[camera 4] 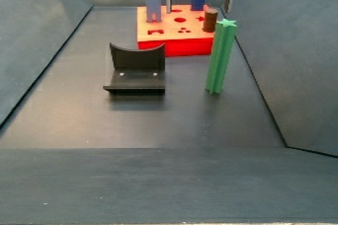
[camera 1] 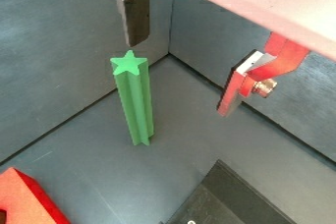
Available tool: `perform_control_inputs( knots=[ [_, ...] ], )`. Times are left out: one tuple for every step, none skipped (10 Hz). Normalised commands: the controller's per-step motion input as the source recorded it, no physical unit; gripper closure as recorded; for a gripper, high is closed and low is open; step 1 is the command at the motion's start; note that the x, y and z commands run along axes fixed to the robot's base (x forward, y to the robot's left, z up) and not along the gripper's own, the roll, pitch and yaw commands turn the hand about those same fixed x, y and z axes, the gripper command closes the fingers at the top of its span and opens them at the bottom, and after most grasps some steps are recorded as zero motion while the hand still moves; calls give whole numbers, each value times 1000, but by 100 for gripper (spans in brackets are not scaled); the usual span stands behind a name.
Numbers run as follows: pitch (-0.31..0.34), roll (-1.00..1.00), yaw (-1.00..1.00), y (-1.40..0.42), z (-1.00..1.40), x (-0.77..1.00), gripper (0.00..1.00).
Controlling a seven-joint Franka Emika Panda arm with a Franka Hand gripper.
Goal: Pick up the star object. Move up. Move to above the board. Insert the star object.
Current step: Pick up the star object.
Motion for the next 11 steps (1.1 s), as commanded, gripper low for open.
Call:
perform_control_inputs(
  knots=[
    [0,-13,0,-29,-11,37,0],
    [-86,-49,0,-69,-137,0,0],
    [-10,0,386,-303,160,-146,0],
    [0,0,920,-43,306,-34,0],
    [-19,0,1000,-23,254,-11,0],
    [-46,16,1000,-29,211,-9,0],
    [-57,13,1000,-20,100,-6,0],
    [-51,0,1000,0,0,0,0],
    [-41,0,1000,0,-194,0,0],
    [-43,7,1000,0,-357,-9,0],
    [-50,39,1000,0,-497,-49,0]
  ],
)
